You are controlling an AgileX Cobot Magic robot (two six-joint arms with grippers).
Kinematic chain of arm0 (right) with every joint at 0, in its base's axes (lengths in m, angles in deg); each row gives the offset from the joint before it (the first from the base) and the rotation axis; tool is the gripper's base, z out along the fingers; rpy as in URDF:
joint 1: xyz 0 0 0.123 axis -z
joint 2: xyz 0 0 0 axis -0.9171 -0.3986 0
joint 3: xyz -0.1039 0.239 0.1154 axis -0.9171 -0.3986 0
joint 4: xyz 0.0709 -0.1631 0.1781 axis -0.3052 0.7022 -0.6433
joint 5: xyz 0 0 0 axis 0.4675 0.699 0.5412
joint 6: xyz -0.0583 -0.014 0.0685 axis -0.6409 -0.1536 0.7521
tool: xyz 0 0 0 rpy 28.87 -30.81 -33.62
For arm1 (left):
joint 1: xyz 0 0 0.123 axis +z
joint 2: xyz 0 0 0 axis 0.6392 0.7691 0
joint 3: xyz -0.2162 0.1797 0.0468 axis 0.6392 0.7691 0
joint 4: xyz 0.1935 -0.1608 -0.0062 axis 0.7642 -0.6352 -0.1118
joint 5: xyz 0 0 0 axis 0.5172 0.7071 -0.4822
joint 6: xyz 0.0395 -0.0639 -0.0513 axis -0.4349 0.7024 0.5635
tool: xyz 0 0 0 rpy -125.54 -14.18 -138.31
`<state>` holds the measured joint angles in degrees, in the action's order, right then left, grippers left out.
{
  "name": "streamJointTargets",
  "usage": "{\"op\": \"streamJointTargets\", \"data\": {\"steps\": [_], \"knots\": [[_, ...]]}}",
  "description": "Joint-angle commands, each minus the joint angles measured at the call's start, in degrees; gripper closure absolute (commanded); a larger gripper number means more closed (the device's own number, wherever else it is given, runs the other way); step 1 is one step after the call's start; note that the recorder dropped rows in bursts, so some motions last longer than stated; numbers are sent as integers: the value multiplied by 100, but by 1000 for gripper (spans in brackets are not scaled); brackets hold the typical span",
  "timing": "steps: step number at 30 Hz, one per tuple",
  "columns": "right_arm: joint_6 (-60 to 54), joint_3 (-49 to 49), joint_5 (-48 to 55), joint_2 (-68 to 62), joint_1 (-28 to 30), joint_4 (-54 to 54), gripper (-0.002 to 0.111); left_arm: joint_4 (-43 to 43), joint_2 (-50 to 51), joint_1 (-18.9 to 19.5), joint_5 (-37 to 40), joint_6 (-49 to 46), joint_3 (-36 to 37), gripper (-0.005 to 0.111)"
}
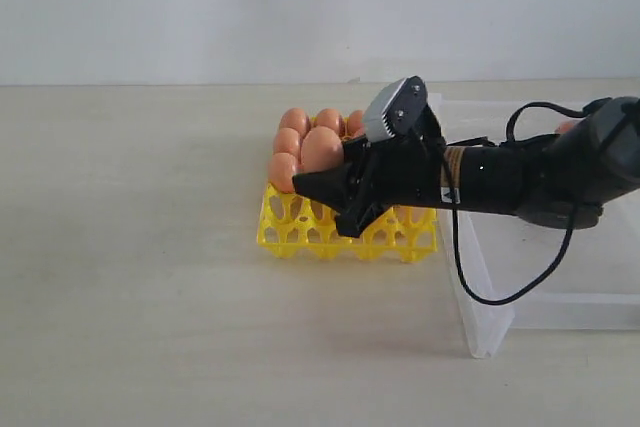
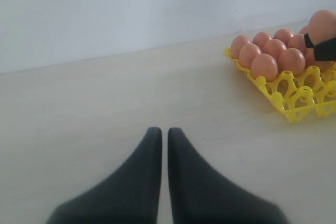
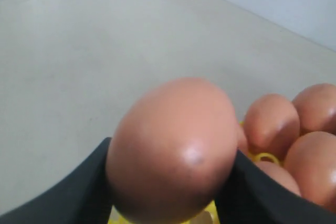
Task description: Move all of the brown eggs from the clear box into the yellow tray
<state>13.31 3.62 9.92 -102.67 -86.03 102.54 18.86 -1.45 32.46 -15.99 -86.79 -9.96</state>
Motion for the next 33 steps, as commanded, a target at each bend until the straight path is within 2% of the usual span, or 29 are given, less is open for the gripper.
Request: {"op": "streamJointTargets", "data": {"steps": [1, 4, 8, 23, 29, 33], "knots": [[-5, -21, -575, -197, 52, -93, 108, 9, -22, 23, -47, -29, 22, 103], [-5, 15, -619, -300, -59, -69, 108, 9, -22, 23, -47, -29, 22, 103], [-5, 132, -74, -388, -169, -17, 108, 9, -22, 23, -47, -29, 22, 103], [6, 155, 23, -389, -225, -143, 108, 9, -22, 23, -47, -29, 22, 103], [285, 615, 894, -389, -624, -31, 108, 9, -22, 23, -47, -29, 22, 103], [484, 660, 992, -389, -555, -80, 108, 9, -22, 23, -47, -29, 22, 103]]}}
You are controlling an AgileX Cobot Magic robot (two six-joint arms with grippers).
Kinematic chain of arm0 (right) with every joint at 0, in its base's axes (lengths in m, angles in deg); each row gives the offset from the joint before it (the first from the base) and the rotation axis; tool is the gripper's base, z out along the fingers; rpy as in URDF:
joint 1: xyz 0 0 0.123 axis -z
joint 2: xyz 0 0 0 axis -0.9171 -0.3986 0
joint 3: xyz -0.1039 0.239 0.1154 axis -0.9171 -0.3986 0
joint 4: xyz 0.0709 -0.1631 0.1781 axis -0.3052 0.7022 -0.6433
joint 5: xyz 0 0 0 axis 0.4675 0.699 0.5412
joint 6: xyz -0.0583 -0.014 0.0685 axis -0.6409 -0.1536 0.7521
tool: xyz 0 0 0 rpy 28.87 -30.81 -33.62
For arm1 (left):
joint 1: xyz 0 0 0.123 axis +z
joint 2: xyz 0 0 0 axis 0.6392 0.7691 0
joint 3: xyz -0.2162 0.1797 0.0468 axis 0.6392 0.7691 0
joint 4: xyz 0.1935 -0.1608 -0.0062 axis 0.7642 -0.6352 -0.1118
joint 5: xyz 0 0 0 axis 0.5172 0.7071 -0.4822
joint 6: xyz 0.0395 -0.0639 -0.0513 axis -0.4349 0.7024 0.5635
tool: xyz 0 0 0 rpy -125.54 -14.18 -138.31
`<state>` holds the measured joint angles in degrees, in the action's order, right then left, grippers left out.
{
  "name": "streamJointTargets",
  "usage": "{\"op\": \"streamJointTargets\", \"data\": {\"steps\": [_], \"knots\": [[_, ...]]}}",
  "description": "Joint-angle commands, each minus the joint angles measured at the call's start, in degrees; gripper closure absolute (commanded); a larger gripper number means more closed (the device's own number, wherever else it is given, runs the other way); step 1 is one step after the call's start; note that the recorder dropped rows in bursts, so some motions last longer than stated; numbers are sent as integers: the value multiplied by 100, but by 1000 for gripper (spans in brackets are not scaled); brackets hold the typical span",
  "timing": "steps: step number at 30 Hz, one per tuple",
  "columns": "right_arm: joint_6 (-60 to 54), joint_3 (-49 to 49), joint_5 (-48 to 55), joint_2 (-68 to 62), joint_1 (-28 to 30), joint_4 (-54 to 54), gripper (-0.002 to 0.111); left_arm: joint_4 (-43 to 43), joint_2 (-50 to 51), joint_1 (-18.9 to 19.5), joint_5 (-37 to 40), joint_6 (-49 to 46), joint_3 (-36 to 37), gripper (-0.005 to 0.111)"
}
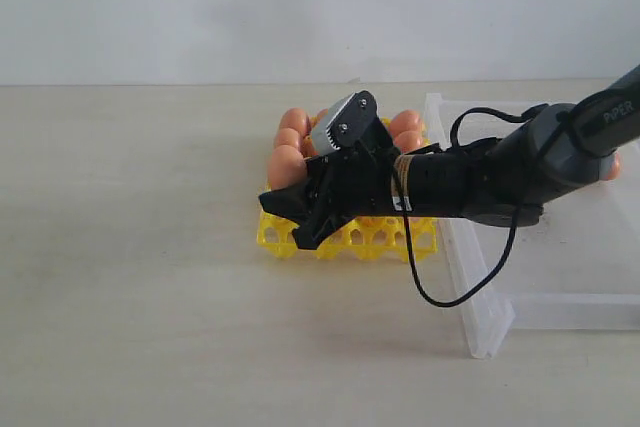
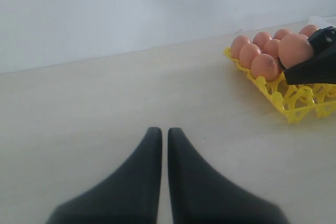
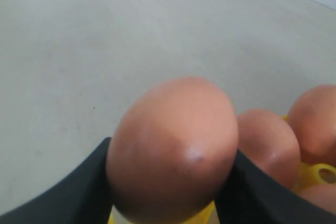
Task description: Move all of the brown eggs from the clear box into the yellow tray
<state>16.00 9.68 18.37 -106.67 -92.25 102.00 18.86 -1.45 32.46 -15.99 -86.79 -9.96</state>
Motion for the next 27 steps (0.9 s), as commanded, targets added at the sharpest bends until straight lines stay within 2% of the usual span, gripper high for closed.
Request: {"op": "streamJointTargets", "data": {"steps": [1, 8, 23, 27], "knots": [[300, 54, 148, 11, 84, -1, 108, 9, -22, 23, -47, -29, 22, 103], [789, 54, 49, 11, 109, 913, 108, 9, -22, 23, -47, -29, 22, 103], [790, 64, 60, 11, 109, 614, 108, 9, -22, 23, -47, -29, 22, 103], [1180, 222, 225, 11, 109, 667, 108, 9, -22, 23, -47, -29, 22, 103]]}}
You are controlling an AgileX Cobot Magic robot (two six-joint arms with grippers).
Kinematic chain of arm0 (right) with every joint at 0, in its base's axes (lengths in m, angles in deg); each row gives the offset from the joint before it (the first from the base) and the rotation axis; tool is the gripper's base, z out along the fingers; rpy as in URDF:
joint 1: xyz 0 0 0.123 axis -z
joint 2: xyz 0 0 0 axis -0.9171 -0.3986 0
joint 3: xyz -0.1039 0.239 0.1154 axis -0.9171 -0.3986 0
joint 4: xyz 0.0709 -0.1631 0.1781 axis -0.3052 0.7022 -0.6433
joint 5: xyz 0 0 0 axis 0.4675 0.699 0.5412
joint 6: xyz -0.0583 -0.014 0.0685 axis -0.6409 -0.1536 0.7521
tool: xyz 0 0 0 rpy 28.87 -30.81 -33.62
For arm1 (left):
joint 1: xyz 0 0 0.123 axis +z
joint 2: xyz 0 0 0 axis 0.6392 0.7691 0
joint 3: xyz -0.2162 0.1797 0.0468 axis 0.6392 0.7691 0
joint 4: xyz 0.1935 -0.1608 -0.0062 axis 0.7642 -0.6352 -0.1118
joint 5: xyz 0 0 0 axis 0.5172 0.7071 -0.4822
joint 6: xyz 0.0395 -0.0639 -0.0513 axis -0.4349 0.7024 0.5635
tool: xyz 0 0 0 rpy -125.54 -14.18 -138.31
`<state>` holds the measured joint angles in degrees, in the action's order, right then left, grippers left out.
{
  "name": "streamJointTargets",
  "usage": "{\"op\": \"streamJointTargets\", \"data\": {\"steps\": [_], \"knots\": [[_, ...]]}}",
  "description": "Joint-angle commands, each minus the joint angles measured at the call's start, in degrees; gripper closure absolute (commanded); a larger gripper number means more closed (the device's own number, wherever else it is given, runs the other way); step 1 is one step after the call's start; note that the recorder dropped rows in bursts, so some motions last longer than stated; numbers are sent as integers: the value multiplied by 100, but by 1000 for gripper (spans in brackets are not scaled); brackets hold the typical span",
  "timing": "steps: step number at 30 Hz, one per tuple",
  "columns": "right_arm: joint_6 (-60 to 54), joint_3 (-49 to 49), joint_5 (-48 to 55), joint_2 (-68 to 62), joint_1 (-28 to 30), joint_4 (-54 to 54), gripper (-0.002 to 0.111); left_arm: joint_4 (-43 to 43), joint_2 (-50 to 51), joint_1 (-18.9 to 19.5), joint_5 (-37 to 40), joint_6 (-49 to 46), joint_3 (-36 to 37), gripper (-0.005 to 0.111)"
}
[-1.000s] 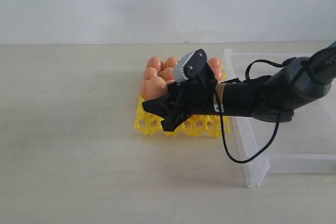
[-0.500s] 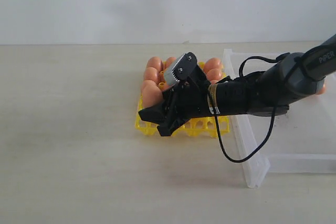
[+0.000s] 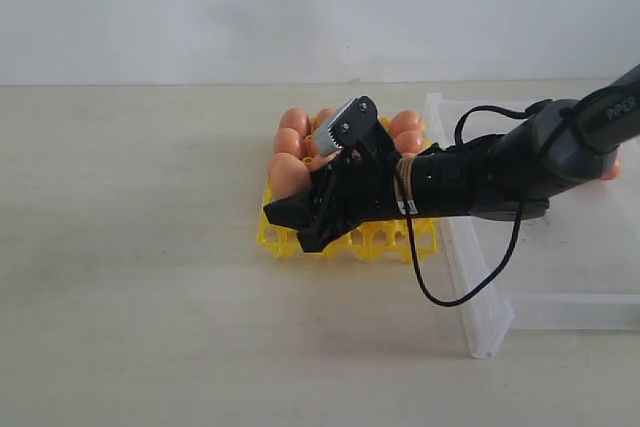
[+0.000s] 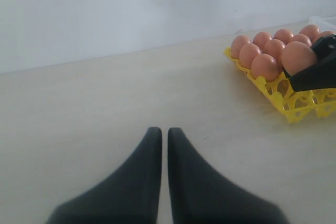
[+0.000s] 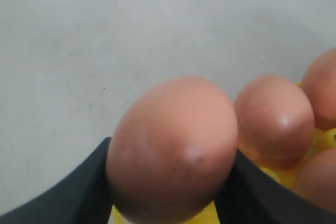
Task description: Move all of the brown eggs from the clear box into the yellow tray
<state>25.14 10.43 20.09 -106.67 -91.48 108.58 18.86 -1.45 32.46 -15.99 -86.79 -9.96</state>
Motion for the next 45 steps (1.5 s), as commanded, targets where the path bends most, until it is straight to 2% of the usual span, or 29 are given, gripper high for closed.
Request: {"op": "streamJointTargets", "data": {"steps": [1, 6, 17, 19, 25, 27, 39, 43, 45], "knots": [[336, 181, 53, 11, 31, 24, 108, 9, -22, 23, -47, -29, 22, 103], [522, 257, 479, 11, -151, 175, 108, 9, -22, 23, -47, -29, 22, 103], [910, 257, 651, 11, -151, 395, 107, 9, -22, 23, -47, -29, 22, 103], [910, 257, 651, 11, -151, 395, 102, 9, -22, 23, -47, -29, 22, 103], [910, 257, 899, 11, -151, 344, 71, 9, -22, 23, -47, -29, 22, 103], [910, 257, 969, 11, -151, 344, 66, 9, -22, 23, -47, -29, 22, 103], [871, 257, 992, 11, -151, 344, 65, 9, -22, 23, -47, -29, 22, 103], [886, 257, 992, 11, -151, 275, 48, 9, -22, 23, -47, -29, 22, 103], [916, 257, 992, 11, -151, 266, 45, 9, -22, 23, -47, -29, 22, 103]]}}
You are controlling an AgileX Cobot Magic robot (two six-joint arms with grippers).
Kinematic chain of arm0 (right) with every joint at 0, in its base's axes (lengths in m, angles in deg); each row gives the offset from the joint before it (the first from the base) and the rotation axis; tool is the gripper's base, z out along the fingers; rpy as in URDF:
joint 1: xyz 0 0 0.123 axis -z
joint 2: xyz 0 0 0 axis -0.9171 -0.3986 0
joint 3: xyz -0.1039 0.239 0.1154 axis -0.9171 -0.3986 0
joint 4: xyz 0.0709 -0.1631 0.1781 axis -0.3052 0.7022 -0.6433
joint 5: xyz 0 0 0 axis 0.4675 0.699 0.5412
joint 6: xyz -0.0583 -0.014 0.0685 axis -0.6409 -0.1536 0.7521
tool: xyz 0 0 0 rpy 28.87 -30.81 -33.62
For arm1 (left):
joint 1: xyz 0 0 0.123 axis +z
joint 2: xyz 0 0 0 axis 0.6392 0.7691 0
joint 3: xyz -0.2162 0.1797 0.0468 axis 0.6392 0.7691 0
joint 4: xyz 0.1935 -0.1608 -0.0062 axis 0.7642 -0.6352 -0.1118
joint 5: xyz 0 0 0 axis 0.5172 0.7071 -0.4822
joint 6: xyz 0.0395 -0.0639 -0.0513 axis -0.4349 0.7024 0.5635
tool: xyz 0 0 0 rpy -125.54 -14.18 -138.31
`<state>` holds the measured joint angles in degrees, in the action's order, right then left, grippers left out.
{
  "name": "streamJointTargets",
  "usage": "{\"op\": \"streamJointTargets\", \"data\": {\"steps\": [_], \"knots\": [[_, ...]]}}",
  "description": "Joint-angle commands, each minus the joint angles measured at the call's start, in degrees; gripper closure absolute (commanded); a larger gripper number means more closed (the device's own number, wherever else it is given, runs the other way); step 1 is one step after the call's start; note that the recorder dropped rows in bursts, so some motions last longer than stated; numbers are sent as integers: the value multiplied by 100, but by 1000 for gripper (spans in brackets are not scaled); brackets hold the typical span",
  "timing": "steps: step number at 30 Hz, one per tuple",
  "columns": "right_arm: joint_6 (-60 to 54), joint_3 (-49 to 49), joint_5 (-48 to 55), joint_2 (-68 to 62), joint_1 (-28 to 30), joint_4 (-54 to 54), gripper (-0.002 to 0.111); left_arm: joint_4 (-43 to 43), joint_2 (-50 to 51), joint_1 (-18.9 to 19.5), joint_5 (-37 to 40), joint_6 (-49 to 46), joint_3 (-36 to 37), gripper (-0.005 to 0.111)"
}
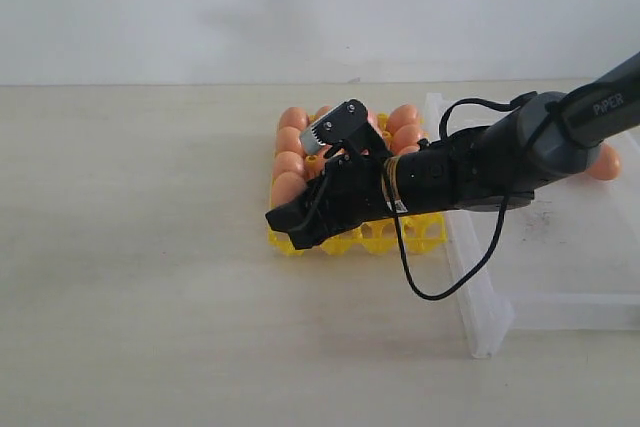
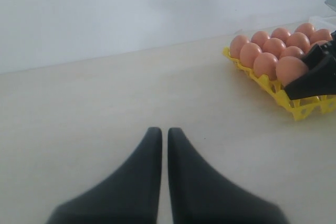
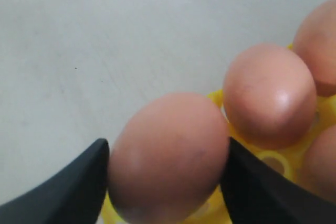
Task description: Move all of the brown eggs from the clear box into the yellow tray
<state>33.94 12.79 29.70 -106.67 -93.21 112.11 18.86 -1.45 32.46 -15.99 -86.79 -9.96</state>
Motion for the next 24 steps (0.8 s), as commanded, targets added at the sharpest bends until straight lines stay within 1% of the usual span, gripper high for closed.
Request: {"op": "streamJointTargets", "data": {"steps": [1, 4, 10, 24], "knots": [[35, 21, 61, 11, 22, -87, 45, 9, -22, 23, -47, -29, 22, 103], [35, 21, 162, 11, 22, -136, 45, 9, -22, 23, -47, -29, 22, 103], [-133, 21, 163, 11, 22, -559, 45, 9, -22, 23, -47, -29, 22, 103], [-147, 21, 163, 73, 22, -606, 45, 9, -22, 23, -47, -29, 22, 103]]}}
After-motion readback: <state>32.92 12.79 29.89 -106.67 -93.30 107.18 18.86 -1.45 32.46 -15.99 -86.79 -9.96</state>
